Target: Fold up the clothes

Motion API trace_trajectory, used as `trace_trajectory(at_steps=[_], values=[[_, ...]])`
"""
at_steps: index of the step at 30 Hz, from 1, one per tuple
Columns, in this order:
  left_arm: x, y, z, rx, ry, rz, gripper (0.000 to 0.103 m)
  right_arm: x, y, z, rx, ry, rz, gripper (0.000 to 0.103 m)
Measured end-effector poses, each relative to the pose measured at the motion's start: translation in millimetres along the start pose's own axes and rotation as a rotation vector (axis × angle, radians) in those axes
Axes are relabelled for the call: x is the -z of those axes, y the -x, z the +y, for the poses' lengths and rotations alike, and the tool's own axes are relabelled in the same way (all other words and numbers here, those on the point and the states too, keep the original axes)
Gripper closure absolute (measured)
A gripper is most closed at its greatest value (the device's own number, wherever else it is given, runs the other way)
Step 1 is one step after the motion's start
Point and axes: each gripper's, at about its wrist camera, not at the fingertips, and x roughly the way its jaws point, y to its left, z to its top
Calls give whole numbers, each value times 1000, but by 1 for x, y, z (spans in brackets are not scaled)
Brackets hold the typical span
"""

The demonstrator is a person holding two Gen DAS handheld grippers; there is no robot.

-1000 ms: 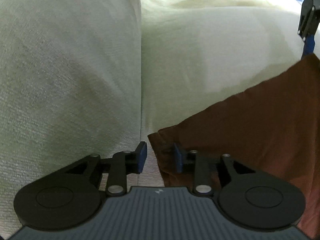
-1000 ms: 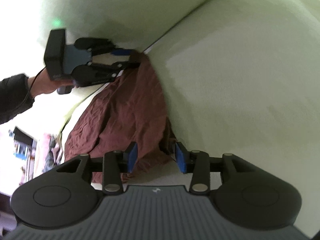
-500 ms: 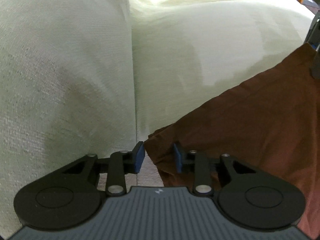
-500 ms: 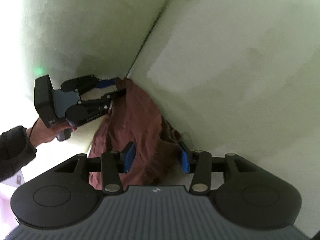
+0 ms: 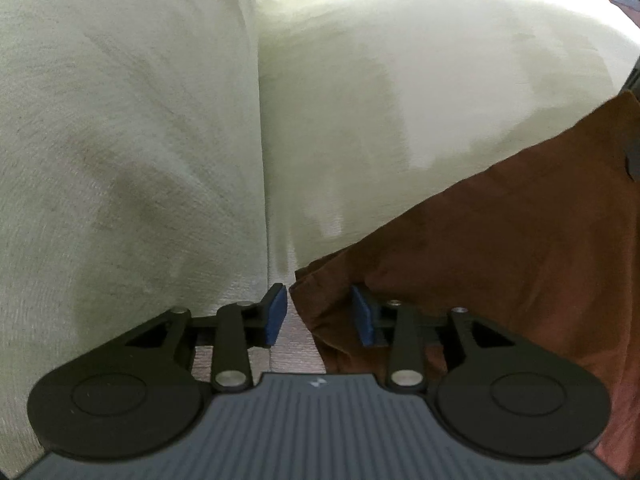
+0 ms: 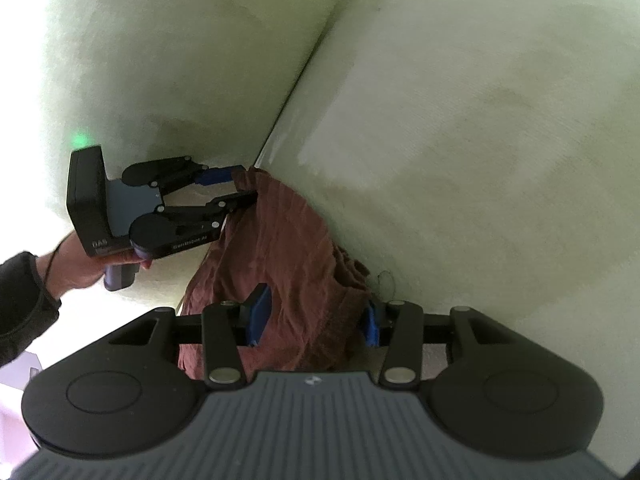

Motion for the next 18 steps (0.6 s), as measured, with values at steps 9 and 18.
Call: trace_trajectory(at_steps=[9, 18], values=[[-39, -11, -2, 122, -85, 161, 87, -3, -6, 4, -25, 50, -3, 63], [-36, 22, -23, 135, -161, 22, 97, 0, 3, 6, -19, 85, 11, 97]])
